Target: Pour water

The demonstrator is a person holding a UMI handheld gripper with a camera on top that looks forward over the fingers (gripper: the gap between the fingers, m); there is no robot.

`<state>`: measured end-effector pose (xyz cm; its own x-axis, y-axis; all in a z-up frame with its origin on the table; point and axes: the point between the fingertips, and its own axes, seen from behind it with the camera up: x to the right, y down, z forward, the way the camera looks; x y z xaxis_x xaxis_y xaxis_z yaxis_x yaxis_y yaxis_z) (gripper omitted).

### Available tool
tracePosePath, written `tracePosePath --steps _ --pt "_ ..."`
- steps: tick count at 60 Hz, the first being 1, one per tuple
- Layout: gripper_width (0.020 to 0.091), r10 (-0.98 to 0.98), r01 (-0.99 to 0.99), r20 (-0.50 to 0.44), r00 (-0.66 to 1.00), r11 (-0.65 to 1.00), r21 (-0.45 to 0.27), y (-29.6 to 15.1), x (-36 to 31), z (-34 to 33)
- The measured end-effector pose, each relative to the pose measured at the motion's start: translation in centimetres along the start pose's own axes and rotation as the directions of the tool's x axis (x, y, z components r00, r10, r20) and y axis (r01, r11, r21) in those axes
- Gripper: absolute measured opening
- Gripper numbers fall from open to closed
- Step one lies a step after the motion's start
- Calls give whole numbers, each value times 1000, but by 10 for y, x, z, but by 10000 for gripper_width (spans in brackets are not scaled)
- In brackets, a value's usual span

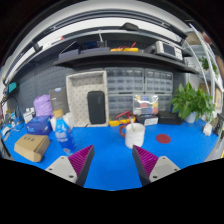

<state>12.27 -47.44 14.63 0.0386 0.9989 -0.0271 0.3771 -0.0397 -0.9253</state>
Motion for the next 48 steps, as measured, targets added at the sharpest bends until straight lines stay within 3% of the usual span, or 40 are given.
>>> tracePosePath --steps 14,37,44,48 --pt "788 -55 66 137 989 995 -74 44 -51 7" --pt "787 -138 137 146 980 990 16 -12 -41 118" --pt "730 -167 161 167 972 986 49 -22 -39 150" --pt "633 -173 160 165 971 983 89 -30 -39 164"
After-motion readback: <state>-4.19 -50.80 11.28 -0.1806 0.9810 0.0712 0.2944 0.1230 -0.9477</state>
